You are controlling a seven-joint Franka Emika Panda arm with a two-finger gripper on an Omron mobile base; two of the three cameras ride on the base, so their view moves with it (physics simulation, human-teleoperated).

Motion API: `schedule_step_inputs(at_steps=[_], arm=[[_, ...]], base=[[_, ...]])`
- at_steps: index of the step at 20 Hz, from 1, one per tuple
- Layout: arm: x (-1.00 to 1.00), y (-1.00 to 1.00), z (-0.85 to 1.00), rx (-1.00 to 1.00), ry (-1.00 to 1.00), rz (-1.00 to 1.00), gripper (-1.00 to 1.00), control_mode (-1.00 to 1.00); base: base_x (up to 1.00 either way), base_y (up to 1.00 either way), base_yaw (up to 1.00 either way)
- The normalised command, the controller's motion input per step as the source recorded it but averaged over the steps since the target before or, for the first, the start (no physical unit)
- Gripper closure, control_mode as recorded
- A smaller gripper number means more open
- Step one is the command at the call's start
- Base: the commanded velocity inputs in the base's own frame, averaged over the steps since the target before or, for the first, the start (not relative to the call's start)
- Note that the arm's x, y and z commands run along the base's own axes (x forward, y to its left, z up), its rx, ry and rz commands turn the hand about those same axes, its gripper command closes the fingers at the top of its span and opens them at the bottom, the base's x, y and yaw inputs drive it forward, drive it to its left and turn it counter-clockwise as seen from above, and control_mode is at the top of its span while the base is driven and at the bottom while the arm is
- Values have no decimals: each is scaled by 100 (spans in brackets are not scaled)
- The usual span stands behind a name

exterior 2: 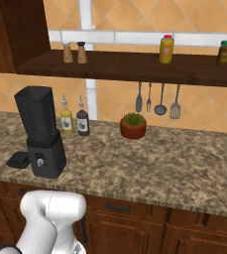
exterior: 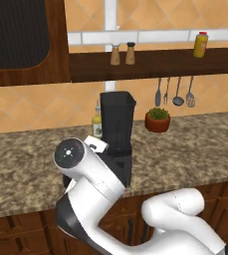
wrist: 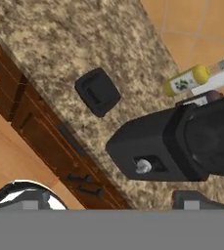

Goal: Close the lid blender by securely placing the lid on top.

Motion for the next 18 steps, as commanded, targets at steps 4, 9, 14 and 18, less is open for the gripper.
schedule_step_inputs(at_steps=[4, 9, 14, 18], arm=[[29, 1, -27, -12, 16, 34, -100, -100], [46, 17, -6, -14, 22, 10, -100, -100], [55, 52, 0, -20, 29, 0, -100, -100], [41, 54, -11, -22, 26, 0, -100, -100]], base=[[0, 0, 0], [0, 0, 0], [0, 0, 0], [0, 0, 0]])
